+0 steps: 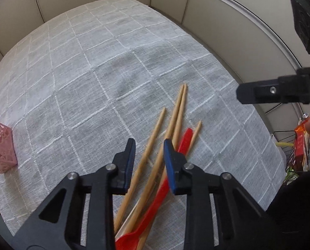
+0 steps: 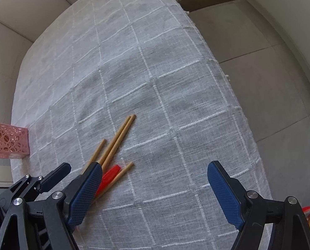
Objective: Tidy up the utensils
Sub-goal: 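Grasp a wooden chopstick with the left gripper while the right gripper grasps another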
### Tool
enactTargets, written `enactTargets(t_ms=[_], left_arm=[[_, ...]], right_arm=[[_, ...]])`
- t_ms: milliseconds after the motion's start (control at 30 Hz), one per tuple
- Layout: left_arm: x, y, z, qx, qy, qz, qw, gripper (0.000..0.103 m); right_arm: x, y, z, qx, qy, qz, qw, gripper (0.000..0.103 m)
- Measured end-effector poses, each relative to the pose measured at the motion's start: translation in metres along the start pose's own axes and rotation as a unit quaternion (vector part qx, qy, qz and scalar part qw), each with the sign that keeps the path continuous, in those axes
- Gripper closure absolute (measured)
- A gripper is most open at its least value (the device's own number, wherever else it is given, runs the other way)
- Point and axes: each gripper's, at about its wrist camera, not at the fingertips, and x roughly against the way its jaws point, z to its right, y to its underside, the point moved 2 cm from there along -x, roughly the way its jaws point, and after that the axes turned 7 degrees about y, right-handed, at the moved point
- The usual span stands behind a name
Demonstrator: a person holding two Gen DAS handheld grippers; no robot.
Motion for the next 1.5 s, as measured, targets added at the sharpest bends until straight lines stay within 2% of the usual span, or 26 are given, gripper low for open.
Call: enactTargets(t_ms=[67, 233, 267, 333, 467, 600, 733, 833, 900, 1033, 1067, 1100, 1233, 1267, 1367, 1500], left_arm=[[-0.011, 0.0, -0.003, 0.004, -0.005, -0.014, 0.9999, 0.084], [-0.018, -0.002, 0.0, -0.009, -0.021, -0.018, 0.9996, 0.085], [-0.019, -0.003, 0.001, -0.006, -0.028, -0.019, 0.9994, 0.091], [-0.017, -0.003, -0.002, 0.01, -0.028, -0.02, 0.9994, 0.092], [-0.008, 0.0, -0.016, 0.041, -0.05, -0.015, 0.9978, 0.094], [0.002, 0.005, -0.031, 0.067, -0.049, -0.014, 0.9965, 0.095], [0.012, 0.007, -0.041, 0.076, -0.049, -0.01, 0.9958, 0.095], [0.02, 0.013, -0.048, 0.082, -0.048, -0.009, 0.9955, 0.096], [0.023, 0.015, -0.051, 0.084, -0.049, -0.011, 0.9952, 0.096], [0.028, 0.024, -0.057, 0.085, -0.048, -0.013, 0.9952, 0.096], [0.029, 0.025, -0.058, 0.084, -0.049, -0.013, 0.9952, 0.096], [0.031, 0.027, -0.06, 0.084, -0.049, -0.013, 0.9951, 0.096], [0.038, 0.032, -0.065, 0.087, -0.051, -0.013, 0.9949, 0.096], [0.037, 0.032, -0.066, 0.086, -0.052, -0.013, 0.9948, 0.096], [0.037, 0.032, -0.07, 0.084, -0.053, -0.014, 0.9949, 0.096], [0.027, 0.029, -0.074, 0.074, -0.052, -0.014, 0.9958, 0.096]], right_arm=[[-0.003, 0.0, 0.0, 0.001, 0.002, -0.004, 1.0, 0.016], [-0.011, 0.0, -0.002, 0.003, 0.003, -0.015, 1.0, 0.016], [-0.012, 0.0, -0.002, 0.003, 0.003, -0.017, 1.0, 0.016], [-0.016, 0.0, -0.005, 0.004, 0.004, -0.022, 1.0, 0.016], [-0.023, -0.001, -0.011, 0.007, 0.006, -0.031, 0.999, 0.016], [-0.032, -0.005, -0.016, 0.004, 0.007, -0.036, 0.999, 0.016], [-0.042, -0.012, -0.023, -0.008, -0.014, -0.038, 0.999, 0.017], [-0.052, -0.015, -0.031, -0.013, -0.021, -0.039, 0.999, 0.029], [-0.06, -0.017, -0.036, -0.017, -0.021, -0.045, 0.999, 0.05], [-0.064, -0.019, -0.047, -0.014, -0.009, -0.031, 0.999, 0.063], [-0.068, -0.018, -0.051, -0.014, -0.008, -0.035, 0.999, 0.073], [-0.07, -0.017, -0.055, -0.013, 0.002, -0.033, 0.999, 0.076], [-0.07, -0.014, -0.07, 0.004, 0.055, -0.015, 0.998, 0.083], [-0.071, -0.014, -0.072, 0.002, 0.061, -0.012, 0.998, 0.088], [-0.072, -0.016, -0.073, -0.016, 0.054, -0.006, 0.998, 0.09], [-0.073, -0.024, -0.061, -0.049, 0.013, 0.003, 0.999, 0.094]])
